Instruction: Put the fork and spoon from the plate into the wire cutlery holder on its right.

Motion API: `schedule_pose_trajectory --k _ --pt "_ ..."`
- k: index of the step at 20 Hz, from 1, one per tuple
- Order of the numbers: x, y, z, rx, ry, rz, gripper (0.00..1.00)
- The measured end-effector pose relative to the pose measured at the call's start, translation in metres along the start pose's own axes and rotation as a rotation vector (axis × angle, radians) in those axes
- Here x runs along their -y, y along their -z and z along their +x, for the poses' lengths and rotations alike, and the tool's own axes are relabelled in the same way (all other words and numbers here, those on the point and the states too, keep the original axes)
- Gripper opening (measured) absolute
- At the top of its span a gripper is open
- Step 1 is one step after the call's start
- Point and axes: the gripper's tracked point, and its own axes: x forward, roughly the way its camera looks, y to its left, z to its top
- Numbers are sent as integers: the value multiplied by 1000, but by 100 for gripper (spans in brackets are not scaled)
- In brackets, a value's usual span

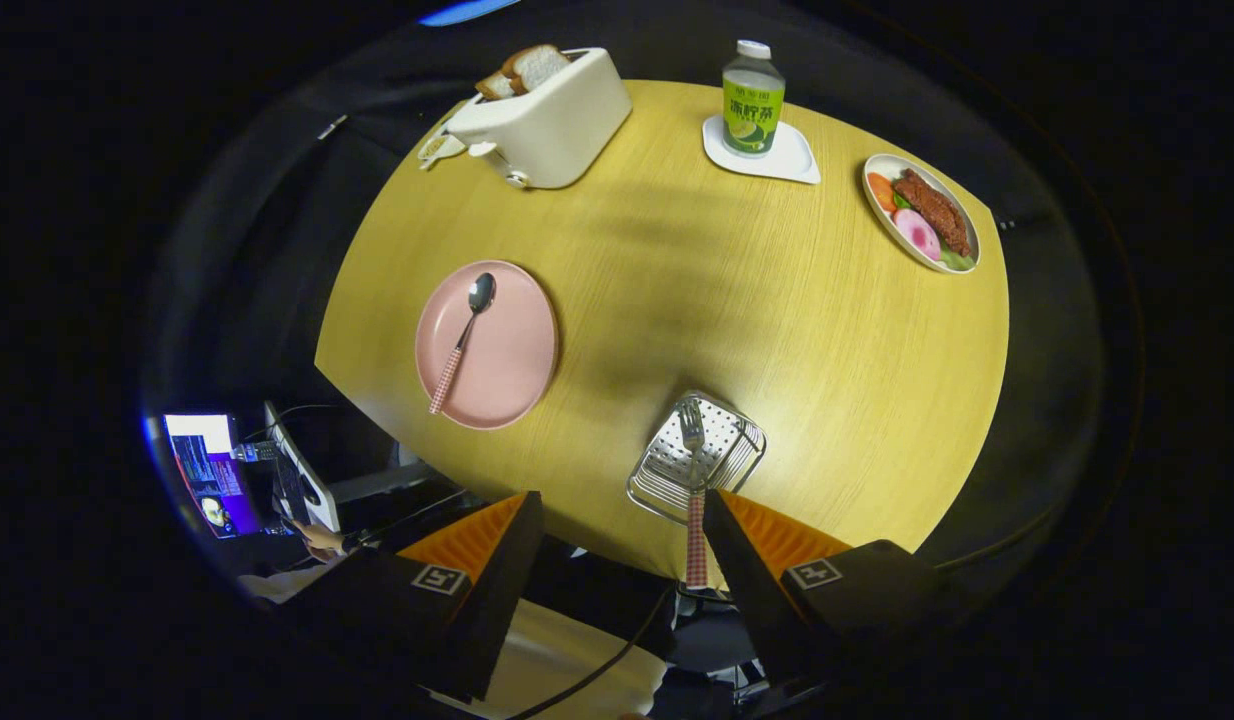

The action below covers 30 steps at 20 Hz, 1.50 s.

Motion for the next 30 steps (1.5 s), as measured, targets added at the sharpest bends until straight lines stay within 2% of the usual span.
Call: schedule_pose_trajectory --k 6,10,15,24,30 --pt "-52 -5 -5 165 -15 -14 99" --pt "-94 -11 12 224 -28 -35 100" --pt "-155 -35 43 286 -110 69 100" --pt "-192 -39 138 173 -98 208 99" --pt "-187 -36 190 106 -20 207 99"
